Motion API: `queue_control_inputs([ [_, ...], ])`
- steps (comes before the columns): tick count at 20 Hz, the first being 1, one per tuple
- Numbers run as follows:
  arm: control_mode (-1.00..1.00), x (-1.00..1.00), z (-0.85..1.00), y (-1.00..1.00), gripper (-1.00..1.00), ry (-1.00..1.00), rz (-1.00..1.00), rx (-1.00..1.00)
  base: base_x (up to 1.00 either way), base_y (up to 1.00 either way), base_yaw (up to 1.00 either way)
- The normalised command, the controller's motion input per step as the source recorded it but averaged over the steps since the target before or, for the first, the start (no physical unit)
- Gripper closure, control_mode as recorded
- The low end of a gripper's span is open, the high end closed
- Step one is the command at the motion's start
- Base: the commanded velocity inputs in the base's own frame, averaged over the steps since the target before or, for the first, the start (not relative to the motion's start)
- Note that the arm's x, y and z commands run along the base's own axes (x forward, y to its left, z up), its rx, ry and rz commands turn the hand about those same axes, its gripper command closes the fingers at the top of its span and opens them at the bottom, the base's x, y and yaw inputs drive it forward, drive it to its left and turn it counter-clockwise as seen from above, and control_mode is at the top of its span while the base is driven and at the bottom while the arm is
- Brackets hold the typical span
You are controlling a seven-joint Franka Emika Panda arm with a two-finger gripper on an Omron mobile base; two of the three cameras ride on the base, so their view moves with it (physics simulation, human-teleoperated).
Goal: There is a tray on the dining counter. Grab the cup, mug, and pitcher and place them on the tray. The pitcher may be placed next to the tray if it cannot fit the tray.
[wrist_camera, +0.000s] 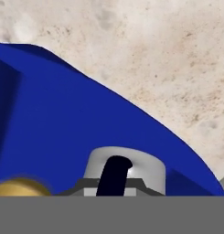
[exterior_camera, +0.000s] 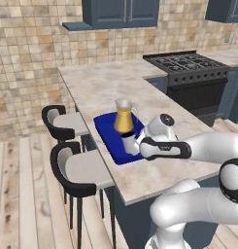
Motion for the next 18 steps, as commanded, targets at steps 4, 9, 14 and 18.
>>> queue_control_inputs([
  [4,-1.0,0.12,-0.07,0.0,1.0,-0.04,0.08,-0.04,0.0,0.0,0.0],
  [9,-1.0,0.03,-0.01,0.0,1.0,0.0,0.05,0.0,0.0,0.0,0.0],
  [14,-1.0,0.21,-0.01,0.0,1.0,0.0,0.0,0.0,0.0,0.0,0.0],
  [18,-1.0,0.24,-0.09,0.0,1.0,0.0,0.0,0.0,0.0,0.0,0.0],
])
